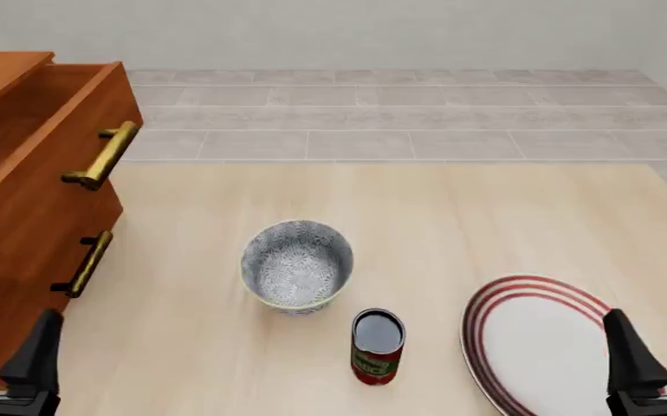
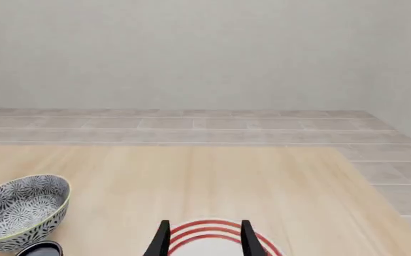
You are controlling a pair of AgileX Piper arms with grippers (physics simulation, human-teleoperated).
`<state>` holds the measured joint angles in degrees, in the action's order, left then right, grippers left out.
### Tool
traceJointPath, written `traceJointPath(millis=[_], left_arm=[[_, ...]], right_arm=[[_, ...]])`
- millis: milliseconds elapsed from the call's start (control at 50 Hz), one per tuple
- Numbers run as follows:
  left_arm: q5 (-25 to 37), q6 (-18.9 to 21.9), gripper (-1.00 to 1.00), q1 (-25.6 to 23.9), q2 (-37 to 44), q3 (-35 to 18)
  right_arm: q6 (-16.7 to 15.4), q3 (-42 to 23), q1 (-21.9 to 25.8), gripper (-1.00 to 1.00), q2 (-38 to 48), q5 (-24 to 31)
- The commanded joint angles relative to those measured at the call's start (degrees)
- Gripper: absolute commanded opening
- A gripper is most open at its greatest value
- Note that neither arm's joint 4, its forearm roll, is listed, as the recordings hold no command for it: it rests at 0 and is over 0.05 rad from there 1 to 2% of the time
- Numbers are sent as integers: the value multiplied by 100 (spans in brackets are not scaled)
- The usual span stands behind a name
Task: Put the bowl on top of the cabinet.
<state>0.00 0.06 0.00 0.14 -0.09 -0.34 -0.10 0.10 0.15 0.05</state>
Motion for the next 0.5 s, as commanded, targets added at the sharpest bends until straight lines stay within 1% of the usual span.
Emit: traceJointPath(millis=[20,320,420,440,500], left_arm=[[17,-3,100,5,0,-14],[12,-2,100,-66,-9,-11],[47,-24,100,-244,-5,-7],[61,-68,100,-311,9,-3],[78,-6,100,-536,21,-3]], right_arm=[[-4,-11,-7,100,42,-31],[-11,1,0,100,74,-71],[-16,3,4,100,81,-82],[-17,3,13,100,85,-85],[-23,3,21,100,79,-84]])
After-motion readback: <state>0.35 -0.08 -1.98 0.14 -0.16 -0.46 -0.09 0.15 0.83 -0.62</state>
